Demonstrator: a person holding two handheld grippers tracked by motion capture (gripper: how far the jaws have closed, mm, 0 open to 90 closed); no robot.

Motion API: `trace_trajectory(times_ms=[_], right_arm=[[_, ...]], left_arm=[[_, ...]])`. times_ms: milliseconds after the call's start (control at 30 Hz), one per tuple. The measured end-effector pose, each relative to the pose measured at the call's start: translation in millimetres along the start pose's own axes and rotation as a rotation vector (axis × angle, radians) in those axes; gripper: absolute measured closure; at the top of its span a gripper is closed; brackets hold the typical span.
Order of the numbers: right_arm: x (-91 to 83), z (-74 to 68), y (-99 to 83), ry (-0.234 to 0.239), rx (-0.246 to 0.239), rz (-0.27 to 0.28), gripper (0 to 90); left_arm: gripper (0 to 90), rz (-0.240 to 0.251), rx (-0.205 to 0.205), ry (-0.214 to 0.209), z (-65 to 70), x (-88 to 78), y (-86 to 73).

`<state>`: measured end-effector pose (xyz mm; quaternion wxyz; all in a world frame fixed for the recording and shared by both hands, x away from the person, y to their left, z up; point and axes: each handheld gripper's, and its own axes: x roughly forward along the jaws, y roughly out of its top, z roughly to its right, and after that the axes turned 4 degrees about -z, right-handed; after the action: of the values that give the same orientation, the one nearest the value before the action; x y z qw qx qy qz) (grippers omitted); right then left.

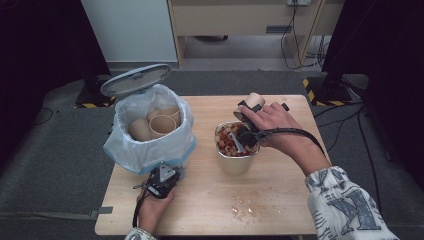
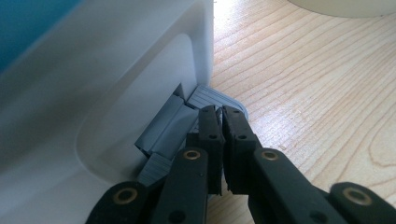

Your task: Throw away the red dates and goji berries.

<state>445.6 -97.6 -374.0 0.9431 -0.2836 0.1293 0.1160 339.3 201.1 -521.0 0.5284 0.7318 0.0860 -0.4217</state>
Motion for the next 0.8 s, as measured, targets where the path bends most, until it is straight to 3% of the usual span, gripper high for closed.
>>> trace_trajectory(times_ms=[33, 67, 133, 167, 200, 233, 267, 300, 333, 367, 433, 467, 533, 567, 600, 633, 667, 700, 733, 800], right_arm=[[0.5, 2.3, -3.0, -0.014, 0.032, -0.012, 34.3], [1.2, 1.5, -3.3, -0.01, 0.002, -0.018, 34.3], [1.5, 0.9, -2.8, -0.009, 0.009, -0.014, 34.3], [2.1, 5.6, -4.8, -0.033, 0.02, -0.028, 34.3], [3.0, 7.7, -6.3, -0.045, 0.068, -0.038, 34.3], [3.2, 6.4, -2.8, -0.031, 0.024, -0.029, 34.3], [2.9, 3.5, 2.0, -0.013, -0.051, -0.024, 34.3], [3.4, 2.3, 3.4, -0.015, -0.037, -0.025, 34.3], [4.7, 7.9, -0.1, -0.039, 0.045, -0.029, 34.3], [4.7, 7.9, -0.1, -0.039, 0.045, -0.029, 34.3], [4.1, 0.3, 6.1, 0.002, -0.053, -0.03, 34.3], [3.9, 0.3, 8.1, -0.006, -0.062, -0.021, 34.3], [3.0, 4.8, 2.1, -0.029, 0.046, -0.016, 34.3], [3.0, 4.8, 2.1, -0.029, 0.046, -0.016, 34.3], [2.5, 3.7, 3.5, -0.013, -0.009, -0.017, 34.4], [2.4, 0.6, 4.5, -0.003, -0.031, -0.023, 34.3], [2.4, 1.4, 3.5, -0.011, -0.012, -0.018, 34.3], [1.4, 4.0, -1.2, -0.021, 0.067, -0.019, 34.3], [0.8, 6.5, -3.1, -0.029, 0.09, -0.016, 34.3], [0.7, 3.4, -1.5, -0.008, 0.021, -0.012, 34.3]], left_arm=[[86.2, -0.001, 0.0, -0.001, -0.1, -0.1, 0.0], [86.3, 0.001, 0.001, 0.0, 0.0, 0.2, 0.1], [86.2, 0.002, 0.001, 0.001, 0.2, 0.2, 0.0], [86.1, 0.002, 0.001, 0.002, 0.3, 0.2, 0.0], [86.1, 0.0, 0.002, 0.001, 0.3, 0.1, 0.1], [86.1, 0.0, 0.002, 0.002, 0.2, 0.1, 0.1], [86.1, 0.001, 0.001, -0.001, 0.0, 0.1, 0.0], [86.1, 0.001, 0.0, -0.002, -0.2, 0.1, -0.1], [86.1, 0.003, -0.001, -0.001, 0.0, 0.2, -0.1], [86.1, 0.0, 0.001, -0.001, 0.0, 0.0, 0.0], [86.1, 0.002, 0.002, 0.0, 0.1, 0.2, -0.1], [86.0, 0.003, 0.0, -0.001, 0.1, 0.2, -0.1], [86.0, 0.002, 0.002, 0.001, 0.2, 0.2, 0.0], [86.0, 0.002, 0.002, 0.0, 0.1, 0.2, 0.0], [86.0, 0.002, 0.002, 0.0, 0.2, 0.2, -0.1], [85.9, 0.002, 0.002, 0.0, 0.3, 0.2, -0.1], [85.8, 0.002, 0.002, 0.002, 0.5, 0.2, 0.0], [85.8, 0.001, 0.001, 0.001, 0.4, 0.2, 0.0], [85.9, 0.002, 0.001, 0.001, 0.1, 0.3, 0.0], [86.0, 0.003, 0.0, 0.0, 0.1, 0.2, -0.1]])
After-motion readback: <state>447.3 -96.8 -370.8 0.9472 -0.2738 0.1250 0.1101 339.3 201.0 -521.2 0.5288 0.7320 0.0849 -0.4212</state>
